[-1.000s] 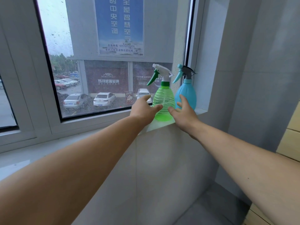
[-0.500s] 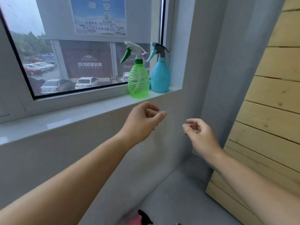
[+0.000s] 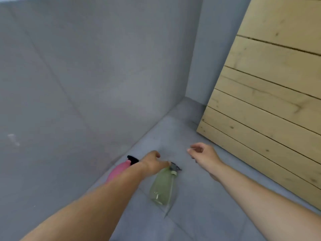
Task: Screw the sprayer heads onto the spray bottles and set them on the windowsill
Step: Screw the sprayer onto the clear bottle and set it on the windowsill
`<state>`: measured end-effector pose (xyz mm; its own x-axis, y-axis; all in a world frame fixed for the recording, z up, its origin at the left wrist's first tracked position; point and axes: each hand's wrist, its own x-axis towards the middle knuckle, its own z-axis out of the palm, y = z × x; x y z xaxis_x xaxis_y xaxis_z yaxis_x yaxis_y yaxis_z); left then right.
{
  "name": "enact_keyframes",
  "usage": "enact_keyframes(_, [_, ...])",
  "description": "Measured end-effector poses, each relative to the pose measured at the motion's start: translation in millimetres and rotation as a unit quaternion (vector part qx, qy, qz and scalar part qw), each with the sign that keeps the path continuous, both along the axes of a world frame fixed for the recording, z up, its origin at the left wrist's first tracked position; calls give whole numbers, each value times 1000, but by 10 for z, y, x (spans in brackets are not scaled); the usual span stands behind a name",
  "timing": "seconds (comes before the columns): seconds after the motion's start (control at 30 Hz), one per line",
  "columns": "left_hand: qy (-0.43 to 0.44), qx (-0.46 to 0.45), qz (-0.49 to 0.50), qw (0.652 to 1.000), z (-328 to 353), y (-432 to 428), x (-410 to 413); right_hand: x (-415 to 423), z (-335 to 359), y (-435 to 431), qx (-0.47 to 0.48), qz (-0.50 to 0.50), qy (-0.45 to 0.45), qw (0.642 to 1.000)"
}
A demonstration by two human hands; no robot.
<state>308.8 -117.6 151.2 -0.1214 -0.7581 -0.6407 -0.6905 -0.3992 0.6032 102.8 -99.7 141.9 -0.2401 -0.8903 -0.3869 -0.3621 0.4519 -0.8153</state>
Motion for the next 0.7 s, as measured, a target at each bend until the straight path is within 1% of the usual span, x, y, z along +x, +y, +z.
enact_keyframes(0.1, [-16,27,2,1000,-400,51,-98,-22,-543,-1,51,-7,5,999])
enact_keyframes(0.27, [-55,38,9,998,-914,35,-76,128,-1197,-154,105,9,31,994])
enact_keyframes(0.43, [-74,75,-9,994,-1274,88,-14,313,-1546,-304,133,17,52,990])
enact_keyframes(0.5, [-62,79,7,995,-1361,120,4,362,-1651,-333,133,5,70,989])
enact_keyframes(0.7, [-26,80,23,996,-1403,128,18,412,-1747,-366,133,-34,63,989])
